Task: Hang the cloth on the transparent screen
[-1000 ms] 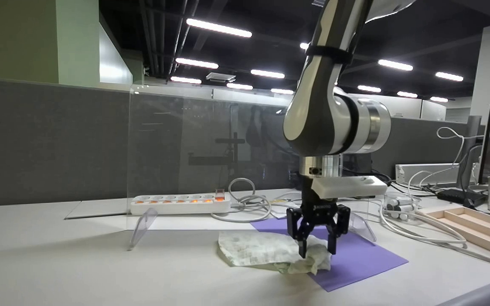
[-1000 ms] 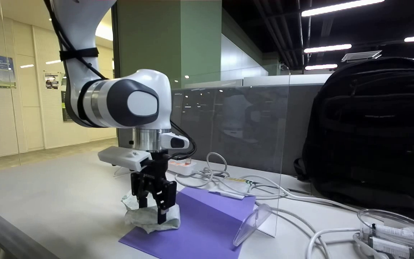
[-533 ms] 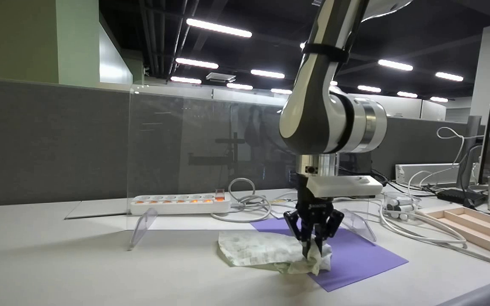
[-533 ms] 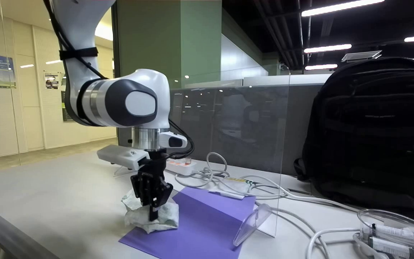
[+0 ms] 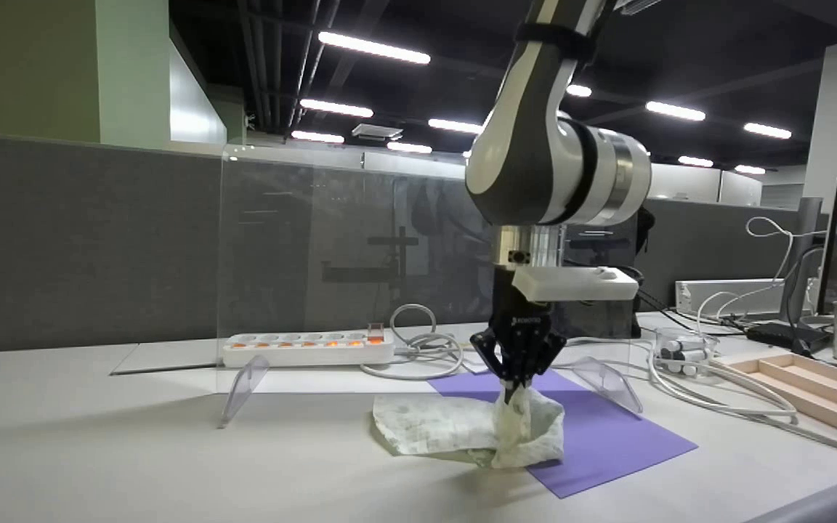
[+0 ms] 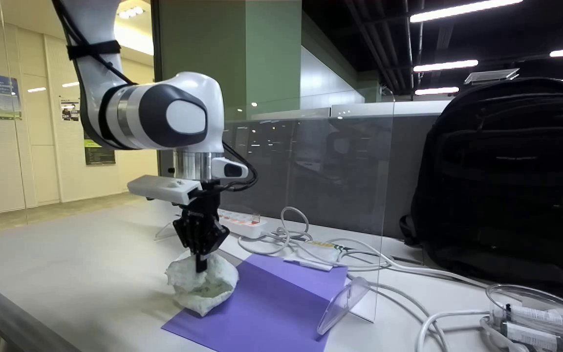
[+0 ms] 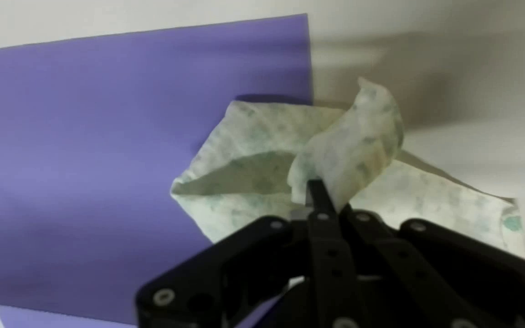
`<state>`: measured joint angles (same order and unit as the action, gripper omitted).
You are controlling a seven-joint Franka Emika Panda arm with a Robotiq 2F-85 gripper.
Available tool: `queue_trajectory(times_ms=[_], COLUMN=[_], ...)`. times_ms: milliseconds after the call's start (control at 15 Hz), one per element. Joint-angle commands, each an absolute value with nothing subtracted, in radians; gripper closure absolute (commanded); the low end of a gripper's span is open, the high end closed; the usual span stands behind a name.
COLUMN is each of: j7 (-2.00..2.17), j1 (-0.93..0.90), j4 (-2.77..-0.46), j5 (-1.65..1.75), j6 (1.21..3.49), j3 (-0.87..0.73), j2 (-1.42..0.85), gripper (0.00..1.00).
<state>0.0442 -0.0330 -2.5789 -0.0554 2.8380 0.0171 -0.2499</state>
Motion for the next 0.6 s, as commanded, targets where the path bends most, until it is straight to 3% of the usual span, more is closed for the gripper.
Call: queue_trajectory(times_ms=[0, 533], j7=[-0.003, -0.172], j1=[-0.032, -0.073], j4=[-2.619, -2.556], j5=[-0.051, -0.097], j6=[2.721, 2.399], j3=[0.046, 0.054], j2=[-0.079, 0.273], gripper=[1.0, 1.0])
